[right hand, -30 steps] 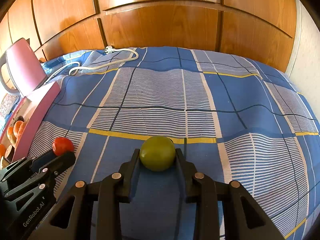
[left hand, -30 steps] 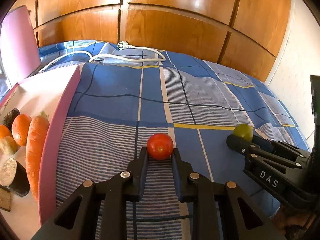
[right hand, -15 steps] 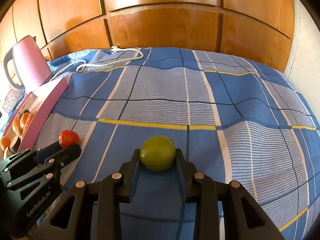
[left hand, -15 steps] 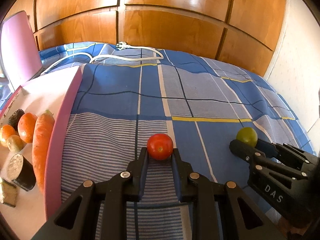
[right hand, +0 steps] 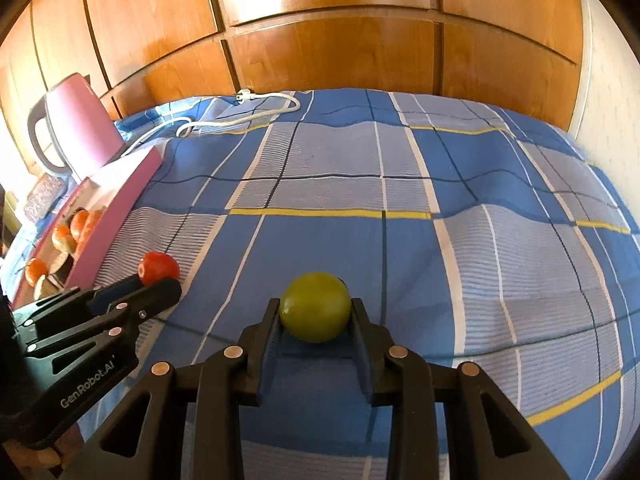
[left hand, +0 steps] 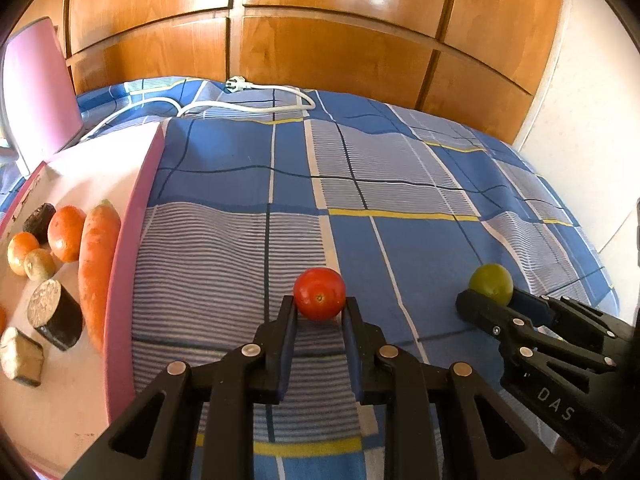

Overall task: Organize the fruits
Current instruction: 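Lift both tomatoes and turn both grippers toward the tray, then carry the red and green tomatoes over the tray with both grippers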

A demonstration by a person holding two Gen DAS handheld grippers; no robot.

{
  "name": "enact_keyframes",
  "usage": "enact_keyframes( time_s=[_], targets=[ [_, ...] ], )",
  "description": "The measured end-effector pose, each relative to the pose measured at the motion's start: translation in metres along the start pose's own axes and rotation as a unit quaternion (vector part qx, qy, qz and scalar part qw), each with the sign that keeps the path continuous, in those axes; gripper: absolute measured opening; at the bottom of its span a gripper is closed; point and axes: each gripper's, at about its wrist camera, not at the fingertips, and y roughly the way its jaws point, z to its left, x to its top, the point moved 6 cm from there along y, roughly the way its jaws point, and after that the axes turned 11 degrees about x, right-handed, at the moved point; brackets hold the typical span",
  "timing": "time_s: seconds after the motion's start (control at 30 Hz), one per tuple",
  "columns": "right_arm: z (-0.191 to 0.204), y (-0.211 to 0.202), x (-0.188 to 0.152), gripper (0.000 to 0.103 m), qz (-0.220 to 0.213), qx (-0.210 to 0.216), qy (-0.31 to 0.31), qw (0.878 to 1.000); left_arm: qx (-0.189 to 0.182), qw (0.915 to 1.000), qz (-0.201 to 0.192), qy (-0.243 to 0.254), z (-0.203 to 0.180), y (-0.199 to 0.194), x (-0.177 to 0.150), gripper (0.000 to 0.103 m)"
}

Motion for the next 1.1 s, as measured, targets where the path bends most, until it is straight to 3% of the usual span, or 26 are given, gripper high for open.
enact_keyframes(
  time_s=[0.6,1.1],
  targets=[
    [0.035,-0.011,0.003,0.033,-0.006,0.033,-0.017,0.999,0.002,0.9990,-0.043,-0.011,0.017,-0.045,0.014,0.023],
    [0.086,-0.005,0.007,0.033,0.009,0.077,-0.064,0.995,0.026,0.9953,-0.052,-0.077,0.074,-0.065,0.022,0.023]
  ],
)
